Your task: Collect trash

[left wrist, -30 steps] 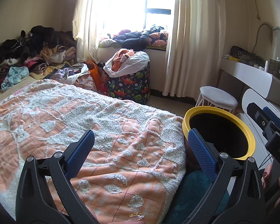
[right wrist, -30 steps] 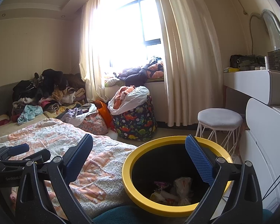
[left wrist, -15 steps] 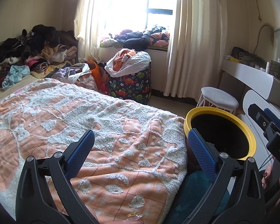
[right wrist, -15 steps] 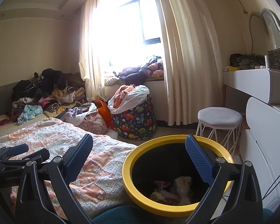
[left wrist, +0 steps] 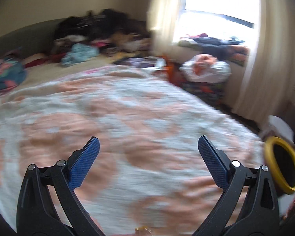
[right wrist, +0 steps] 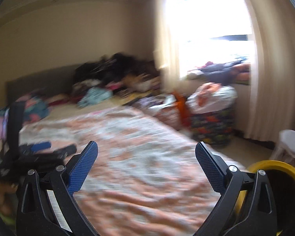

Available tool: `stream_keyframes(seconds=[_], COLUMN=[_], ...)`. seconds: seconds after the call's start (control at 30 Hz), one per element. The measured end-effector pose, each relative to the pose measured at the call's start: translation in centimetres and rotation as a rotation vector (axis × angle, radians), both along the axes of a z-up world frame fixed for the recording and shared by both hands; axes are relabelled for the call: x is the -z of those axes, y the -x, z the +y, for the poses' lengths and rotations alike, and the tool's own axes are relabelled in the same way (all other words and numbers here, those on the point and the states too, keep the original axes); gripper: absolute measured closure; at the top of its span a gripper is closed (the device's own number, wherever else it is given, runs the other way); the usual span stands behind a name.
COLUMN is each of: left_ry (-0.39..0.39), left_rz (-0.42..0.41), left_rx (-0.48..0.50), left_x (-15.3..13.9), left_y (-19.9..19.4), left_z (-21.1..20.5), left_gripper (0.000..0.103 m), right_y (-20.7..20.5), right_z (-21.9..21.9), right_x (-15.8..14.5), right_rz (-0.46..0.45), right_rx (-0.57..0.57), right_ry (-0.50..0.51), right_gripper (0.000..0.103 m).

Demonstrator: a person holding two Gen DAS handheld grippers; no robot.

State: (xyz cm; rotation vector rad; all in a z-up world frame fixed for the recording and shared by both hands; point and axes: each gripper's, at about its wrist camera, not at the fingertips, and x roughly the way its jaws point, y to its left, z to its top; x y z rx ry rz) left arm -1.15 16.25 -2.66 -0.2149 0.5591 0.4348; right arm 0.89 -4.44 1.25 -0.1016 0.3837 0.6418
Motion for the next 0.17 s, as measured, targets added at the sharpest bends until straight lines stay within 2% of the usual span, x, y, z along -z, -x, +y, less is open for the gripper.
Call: stream_keyframes(seconds=[0.1, 0.13, 0.17], left_ry=[-0.015, -0.01, 0.009], left_rz=[0.114, 0.162, 0.203], left_rx=[-0.207, -0.279, -0.343], left_x=[2.1, 3.2, 4.6], left_y=[1.7, 2.3, 2.9], left_z=[7.8, 10.3, 12.7], left_gripper=[0.011, 0.011, 0.011], right_y=[-0.4, -0.4, -0.2], right_z=[9.9, 14.0, 16.8], right_x=[3.0, 4.9, 6.5], right_rz=[0.132, 0.2, 0.237], right_rx=[-0.259, -0.365, -0.423], right_ry=[0.12, 0.184, 0.246], right_gripper=[0.007, 0.006, 0.006])
